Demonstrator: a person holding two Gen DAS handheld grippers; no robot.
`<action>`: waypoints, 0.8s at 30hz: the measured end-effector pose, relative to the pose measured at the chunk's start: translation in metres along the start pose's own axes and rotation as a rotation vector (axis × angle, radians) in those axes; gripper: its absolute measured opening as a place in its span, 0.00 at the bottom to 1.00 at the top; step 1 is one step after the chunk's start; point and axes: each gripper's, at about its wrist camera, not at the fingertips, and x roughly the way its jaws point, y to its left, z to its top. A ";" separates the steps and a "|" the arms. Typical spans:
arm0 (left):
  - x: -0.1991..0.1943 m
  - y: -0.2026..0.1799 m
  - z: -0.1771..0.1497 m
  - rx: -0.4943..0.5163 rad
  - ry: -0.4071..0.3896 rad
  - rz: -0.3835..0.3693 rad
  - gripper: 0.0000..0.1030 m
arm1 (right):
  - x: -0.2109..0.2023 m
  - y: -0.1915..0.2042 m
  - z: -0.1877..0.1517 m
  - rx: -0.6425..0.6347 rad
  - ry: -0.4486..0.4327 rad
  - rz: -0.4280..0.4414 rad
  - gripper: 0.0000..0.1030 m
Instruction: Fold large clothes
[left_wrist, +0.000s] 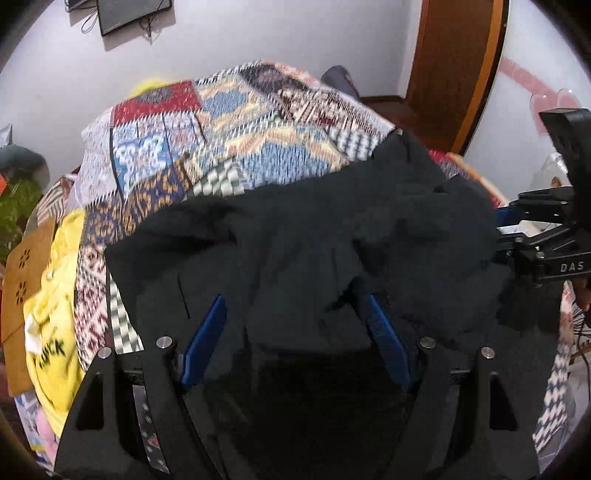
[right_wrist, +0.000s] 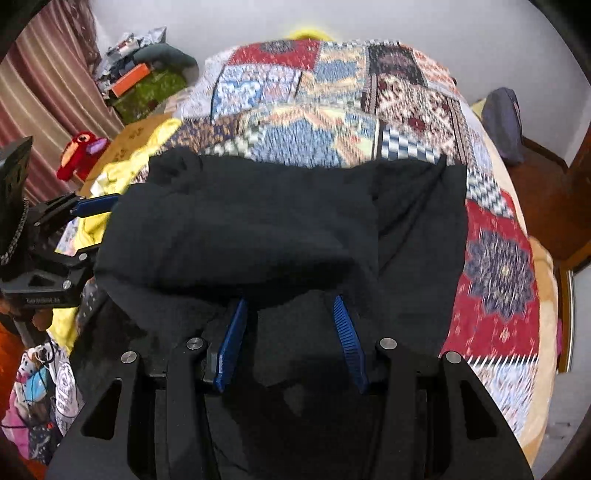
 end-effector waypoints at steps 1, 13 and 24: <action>0.004 -0.001 -0.006 -0.014 0.011 0.004 0.75 | 0.004 0.000 -0.005 0.003 0.009 -0.006 0.44; 0.019 -0.012 -0.042 -0.070 0.017 0.051 0.76 | -0.028 0.008 -0.022 -0.020 -0.030 -0.027 0.46; 0.013 -0.014 -0.057 -0.119 0.003 0.046 0.76 | -0.038 0.028 0.014 -0.031 -0.148 -0.022 0.50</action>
